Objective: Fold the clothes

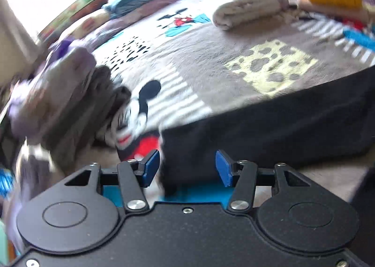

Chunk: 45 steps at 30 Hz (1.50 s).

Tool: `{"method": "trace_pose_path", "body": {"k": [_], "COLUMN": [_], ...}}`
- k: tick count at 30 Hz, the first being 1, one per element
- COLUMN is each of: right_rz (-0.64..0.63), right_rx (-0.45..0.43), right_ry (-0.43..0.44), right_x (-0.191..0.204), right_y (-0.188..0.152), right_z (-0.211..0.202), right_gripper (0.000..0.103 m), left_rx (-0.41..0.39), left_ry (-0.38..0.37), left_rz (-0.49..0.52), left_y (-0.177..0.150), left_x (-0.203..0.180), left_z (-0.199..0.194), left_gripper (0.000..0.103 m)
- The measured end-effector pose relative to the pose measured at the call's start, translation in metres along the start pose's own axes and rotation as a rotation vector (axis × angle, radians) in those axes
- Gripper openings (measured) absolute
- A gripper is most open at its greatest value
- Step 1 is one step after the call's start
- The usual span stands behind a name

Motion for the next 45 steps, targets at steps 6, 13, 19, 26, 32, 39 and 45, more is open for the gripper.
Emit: {"method": "trace_pose_path", "body": {"k": [6, 13, 19, 26, 32, 39, 45], "right_rz": [0.015, 0.018, 0.023, 0.039, 0.008, -0.058, -0.166], "right_rx": [0.016, 0.024, 0.026, 0.013, -0.002, -0.034, -0.105], "right_ry": [0.021, 0.041, 0.057, 0.078, 0.095, 0.077, 0.090], "right_x": [-0.005, -0.006, -0.007, -0.010, -0.003, 0.010, 0.031], "right_y": [0.000, 0.000, -0.001, 0.000, 0.000, -0.001, -0.004], "right_z": [0.002, 0.006, 0.010, 0.008, 0.005, -0.003, -0.026], "right_gripper": [0.038, 0.038, 0.038, 0.036, 0.020, 0.017, 0.015], "left_rx": [0.109, 0.236, 0.349, 0.416, 0.368, 0.230, 0.074], "left_ry": [-0.082, -0.185, -0.272, -0.339, -0.275, -0.159, -0.007], "left_rz": [0.185, 0.416, 0.572, 0.618, 0.628, 0.599, 0.595], "left_y": [0.028, 0.038, 0.047, 0.048, 0.046, 0.036, 0.011], "left_x": [0.008, 0.004, 0.000, -0.013, -0.019, -0.017, -0.018], "left_z": [0.046, 0.080, 0.103, 0.095, 0.075, 0.027, -0.025], "left_gripper": [0.052, 0.053, 0.054, 0.021, 0.005, 0.002, 0.002]}}
Point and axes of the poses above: each gripper's, at about its wrist camera, not at the fingertips, and z roughly the way its jaws point, x to its left, y to its top, the point moved 3 cm from there along z, roughly the way its jaws point, and after that the axes turned 1 degree about -y, right-handed, at the moved point
